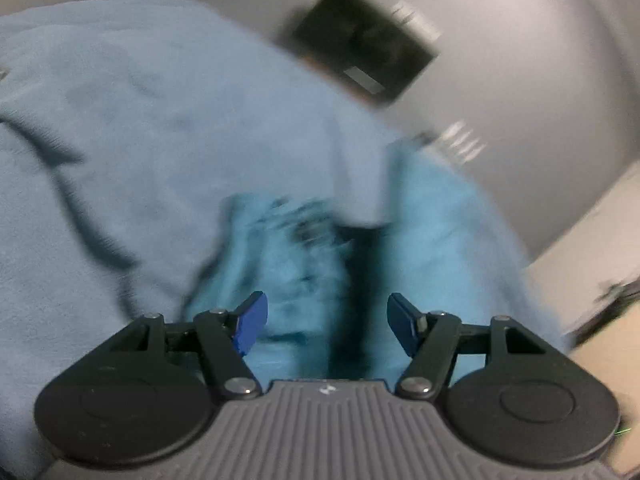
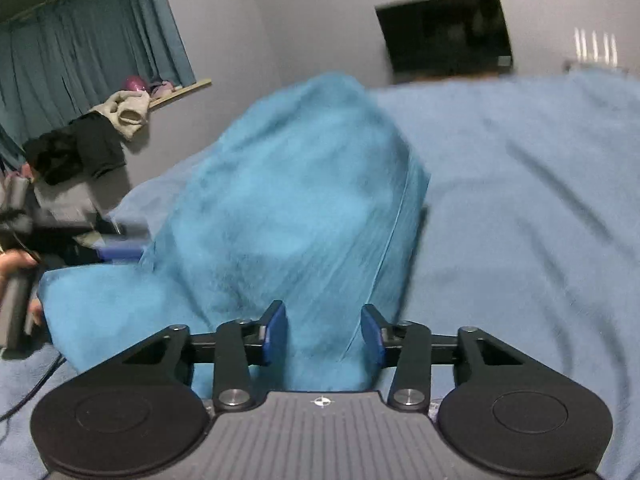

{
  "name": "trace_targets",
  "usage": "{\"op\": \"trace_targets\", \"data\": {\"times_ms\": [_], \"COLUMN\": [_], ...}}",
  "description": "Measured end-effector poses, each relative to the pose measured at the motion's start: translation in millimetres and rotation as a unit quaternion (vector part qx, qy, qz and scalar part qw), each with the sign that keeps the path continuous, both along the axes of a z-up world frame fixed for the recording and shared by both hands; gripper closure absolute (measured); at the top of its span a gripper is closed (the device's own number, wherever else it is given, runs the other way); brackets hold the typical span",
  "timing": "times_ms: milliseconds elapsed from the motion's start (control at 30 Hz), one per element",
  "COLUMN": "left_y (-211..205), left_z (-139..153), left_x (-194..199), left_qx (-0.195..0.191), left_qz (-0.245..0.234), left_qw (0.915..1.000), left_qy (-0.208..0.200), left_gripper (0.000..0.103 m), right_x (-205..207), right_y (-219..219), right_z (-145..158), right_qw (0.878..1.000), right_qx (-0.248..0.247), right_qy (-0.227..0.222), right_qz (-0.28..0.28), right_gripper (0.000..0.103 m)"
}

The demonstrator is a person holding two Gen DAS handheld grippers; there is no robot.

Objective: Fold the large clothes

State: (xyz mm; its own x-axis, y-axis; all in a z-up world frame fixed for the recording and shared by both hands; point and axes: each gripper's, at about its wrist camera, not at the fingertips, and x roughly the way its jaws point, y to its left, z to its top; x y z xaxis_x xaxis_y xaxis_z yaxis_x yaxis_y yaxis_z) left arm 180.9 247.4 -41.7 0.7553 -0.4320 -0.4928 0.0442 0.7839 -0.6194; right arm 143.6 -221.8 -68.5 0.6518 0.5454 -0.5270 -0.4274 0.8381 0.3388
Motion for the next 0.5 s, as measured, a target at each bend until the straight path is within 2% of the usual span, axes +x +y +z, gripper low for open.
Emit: {"op": "trace_targets", "data": {"times_ms": [67,200,233,300,333,400,433,500], "left_y": [-7.9,-28.0,-31.3,-31.7,-29.2,-30.1,-34.1,-47.4], "left_z": [15.1,21.7,18.6,19.1,24.2,38.6,43.9,45.3], "left_x": [3.1,20.1,24.6,30.7,30.3,25.8,24.0,25.3], "left_qx": [0.003,0.025,0.039,0.063,0.052,0.027,0.034,0.078], "left_qz": [-0.030,-0.095,-0.101,-0.080,-0.072,-0.079,-0.082,-0.086], "left_qw": [0.9995,0.9930,0.9904,0.9868,0.9874,0.9922,0.9927,0.9899], "left_qy": [0.006,0.066,0.086,0.126,0.131,0.092,0.082,0.081], "left_gripper": [0.034,0.031,0.031,0.031,0.030,0.030,0.029,0.029], "right_x": [6.1,6.6,5.9,5.8,6.1,6.3,6.1,4.1], "right_y": [7.2,1.1,-0.3,-3.6,-3.7,-2.6,-4.0,-4.6], "right_z": [-5.2,1.1,-1.7,-2.8,-3.2,-6.9,-5.1,-4.4], "right_qw": [1.000,1.000,1.000,1.000,1.000,1.000,1.000,1.000], "right_qx": [0.005,0.006,0.006,0.008,0.008,0.005,0.004,0.002], "right_qy": [0.002,0.000,0.000,0.000,0.000,-0.003,-0.004,-0.005], "right_qz": [0.009,0.017,0.017,0.017,0.018,0.019,0.019,0.019], "right_gripper": [0.065,0.066,0.066,0.066,0.066,0.066,0.066,0.066]}}
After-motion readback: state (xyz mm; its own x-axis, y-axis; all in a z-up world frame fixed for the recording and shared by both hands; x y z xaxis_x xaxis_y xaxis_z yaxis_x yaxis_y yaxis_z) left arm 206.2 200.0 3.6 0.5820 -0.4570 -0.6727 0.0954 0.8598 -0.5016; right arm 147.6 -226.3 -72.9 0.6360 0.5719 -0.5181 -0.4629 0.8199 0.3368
